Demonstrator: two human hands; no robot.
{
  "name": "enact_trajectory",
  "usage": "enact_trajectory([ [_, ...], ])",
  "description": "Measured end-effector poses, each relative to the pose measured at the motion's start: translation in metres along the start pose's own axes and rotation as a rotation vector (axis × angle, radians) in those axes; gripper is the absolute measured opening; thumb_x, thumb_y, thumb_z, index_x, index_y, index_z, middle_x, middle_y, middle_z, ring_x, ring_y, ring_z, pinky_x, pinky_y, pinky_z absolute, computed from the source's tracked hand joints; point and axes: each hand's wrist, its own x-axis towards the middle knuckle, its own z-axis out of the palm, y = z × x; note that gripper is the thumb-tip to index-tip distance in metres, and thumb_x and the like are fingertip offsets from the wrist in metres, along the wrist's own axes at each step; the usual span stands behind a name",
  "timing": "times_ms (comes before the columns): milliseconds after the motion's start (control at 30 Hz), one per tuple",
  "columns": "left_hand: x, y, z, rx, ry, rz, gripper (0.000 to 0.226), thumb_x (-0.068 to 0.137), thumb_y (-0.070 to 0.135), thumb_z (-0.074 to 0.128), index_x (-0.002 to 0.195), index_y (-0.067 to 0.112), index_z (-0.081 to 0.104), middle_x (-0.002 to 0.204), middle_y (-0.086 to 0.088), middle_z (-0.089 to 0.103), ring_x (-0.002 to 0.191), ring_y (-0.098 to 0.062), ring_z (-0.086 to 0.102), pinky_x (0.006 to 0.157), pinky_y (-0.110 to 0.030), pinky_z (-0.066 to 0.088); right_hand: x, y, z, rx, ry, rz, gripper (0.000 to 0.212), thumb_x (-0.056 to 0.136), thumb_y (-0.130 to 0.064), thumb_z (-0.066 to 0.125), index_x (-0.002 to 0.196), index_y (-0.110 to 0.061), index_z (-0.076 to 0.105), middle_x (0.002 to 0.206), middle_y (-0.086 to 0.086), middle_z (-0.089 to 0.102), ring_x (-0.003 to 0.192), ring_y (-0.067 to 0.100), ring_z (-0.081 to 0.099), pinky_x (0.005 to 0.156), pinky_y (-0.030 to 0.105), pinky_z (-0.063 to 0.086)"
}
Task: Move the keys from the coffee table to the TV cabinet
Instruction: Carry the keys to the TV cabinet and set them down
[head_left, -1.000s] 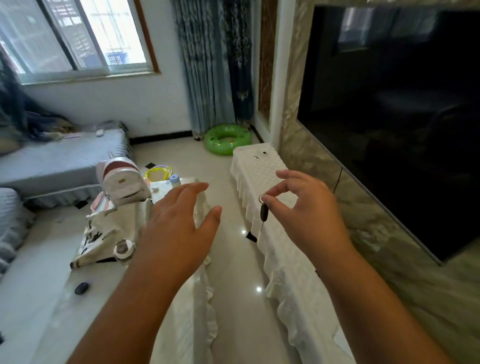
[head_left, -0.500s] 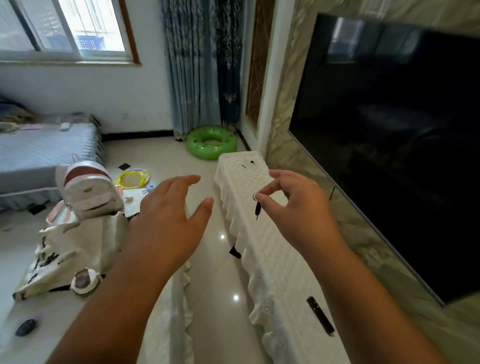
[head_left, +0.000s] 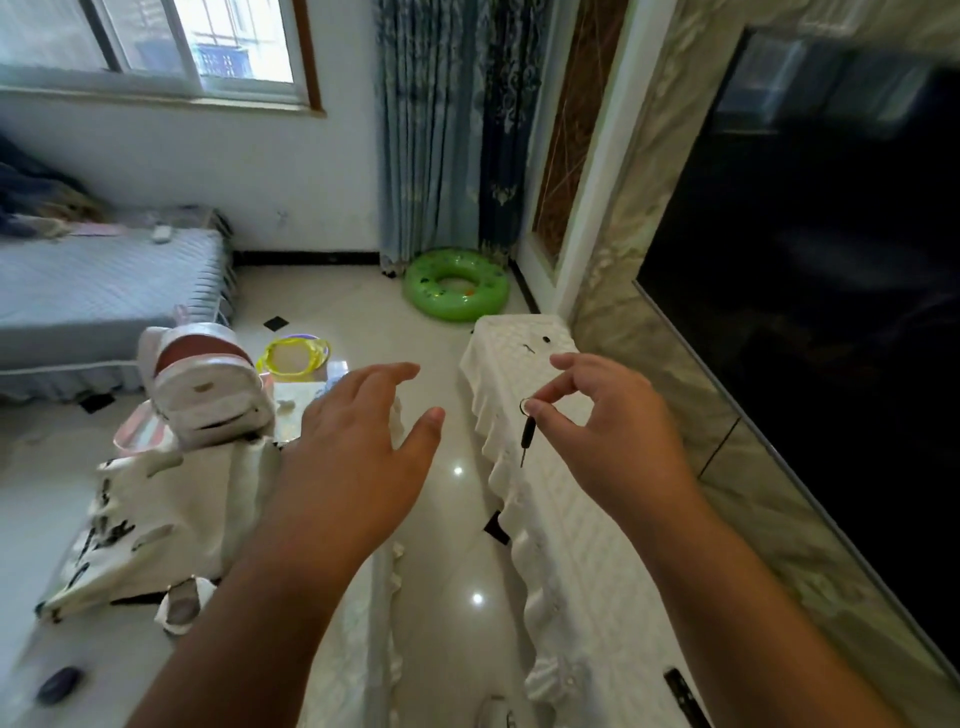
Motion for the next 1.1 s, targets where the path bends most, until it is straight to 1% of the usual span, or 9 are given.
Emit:
enact_trajectory([
  [67, 0.014, -0.010, 0.000, -0.007, 0.023, -0.026, 0.048, 0.087, 0.056, 0.050, 0.133, 0.042, 0.048, 0.139, 0.015, 0.047, 0.128, -0.018, 0.044, 0.098, -0.049, 0.044, 0.019, 0.000, 0.014, 0.029, -0.025, -0.025, 0.007, 0.084, -0.040, 0.073, 0.081, -0.036, 0.068, 0.132, -0.018, 0.060, 0.129, 0.010, 0.046, 0.106, 0.053, 0.036],
  [167, 0.038, -0.019, 0.003, 0.037, 0.049, -0.078, 0.047, 0.086, 0.057, 0.049, 0.132, 0.042, 0.048, 0.140, 0.013, 0.048, 0.129, -0.019, 0.042, 0.102, -0.049, 0.039, 0.051, 0.005, 0.034, 0.085, -0.067, -0.049, 0.006, 0.084, -0.037, 0.074, 0.080, -0.034, 0.069, 0.131, -0.015, 0.061, 0.129, 0.012, 0.049, 0.105, 0.053, 0.038],
  [267, 0.071, -0.019, 0.012, 0.084, 0.076, -0.081, 0.046, 0.089, 0.054, 0.051, 0.132, 0.038, 0.049, 0.137, 0.010, 0.051, 0.126, -0.021, 0.045, 0.102, -0.048, 0.038, 0.089, 0.018, 0.050, 0.090, -0.111, -0.072, 0.007, 0.084, -0.039, 0.072, 0.080, -0.035, 0.068, 0.131, -0.017, 0.060, 0.129, 0.011, 0.047, 0.106, 0.052, 0.037],
  [333, 0.096, -0.013, 0.021, 0.087, 0.083, -0.075, 0.046, 0.089, 0.052, 0.053, 0.131, 0.034, 0.052, 0.135, 0.008, 0.053, 0.125, -0.021, 0.047, 0.101, -0.047, 0.039, 0.119, 0.030, 0.059, 0.100, -0.124, -0.091, 0.008, 0.084, -0.040, 0.071, 0.080, -0.035, 0.067, 0.131, -0.018, 0.060, 0.129, 0.010, 0.046, 0.106, 0.050, 0.037],
  [533, 0.183, 0.017, 0.062, 0.113, 0.055, -0.110, 0.051, 0.083, 0.052, 0.052, 0.132, 0.036, 0.052, 0.137, 0.007, 0.052, 0.128, -0.023, 0.045, 0.105, -0.046, 0.036, 0.207, 0.083, 0.078, 0.117, -0.139, -0.088, 0.009, 0.084, -0.042, 0.070, 0.081, -0.034, 0.067, 0.128, -0.019, 0.061, 0.126, 0.009, 0.048, 0.105, 0.045, 0.037],
  [667, 0.227, 0.032, 0.092, 0.103, 0.075, -0.119, 0.049, 0.083, 0.054, 0.050, 0.129, 0.039, 0.053, 0.134, 0.010, 0.053, 0.129, -0.019, 0.043, 0.105, -0.047, 0.036, 0.250, 0.122, 0.087, 0.114, -0.189, -0.050, 0.009, 0.084, -0.042, 0.069, 0.081, -0.034, 0.065, 0.125, -0.020, 0.063, 0.123, 0.009, 0.050, 0.103, 0.042, 0.039],
  [833, 0.274, 0.043, 0.120, 0.109, 0.016, -0.117, 0.050, 0.083, 0.053, 0.051, 0.130, 0.038, 0.052, 0.134, 0.010, 0.051, 0.127, -0.019, 0.044, 0.104, -0.048, 0.037, 0.288, 0.147, 0.096, 0.091, -0.209, -0.025, 0.012, 0.085, -0.045, 0.067, 0.080, -0.035, 0.064, 0.120, -0.021, 0.063, 0.119, 0.007, 0.051, 0.101, 0.039, 0.039],
  [933, 0.307, 0.044, 0.136, 0.120, -0.004, -0.107, 0.048, 0.085, 0.051, 0.053, 0.131, 0.039, 0.051, 0.136, 0.011, 0.049, 0.124, -0.017, 0.044, 0.103, -0.045, 0.037, 0.313, 0.159, 0.100, 0.066, -0.197, 0.001, 0.011, 0.085, -0.046, 0.067, 0.080, -0.036, 0.064, 0.124, -0.021, 0.062, 0.123, 0.007, 0.048, 0.101, 0.040, 0.038],
  [1100, 0.370, 0.027, 0.166, 0.135, -0.069, -0.092, 0.048, 0.089, 0.046, 0.057, 0.136, 0.036, 0.048, 0.142, 0.010, 0.046, 0.131, -0.018, 0.037, 0.107, -0.039, 0.032, 0.362, 0.175, 0.113, 0.079, -0.169, 0.041, 0.010, 0.086, -0.040, 0.068, 0.081, -0.033, 0.062, 0.131, -0.017, 0.060, 0.128, 0.007, 0.047, 0.104, 0.044, 0.039],
])
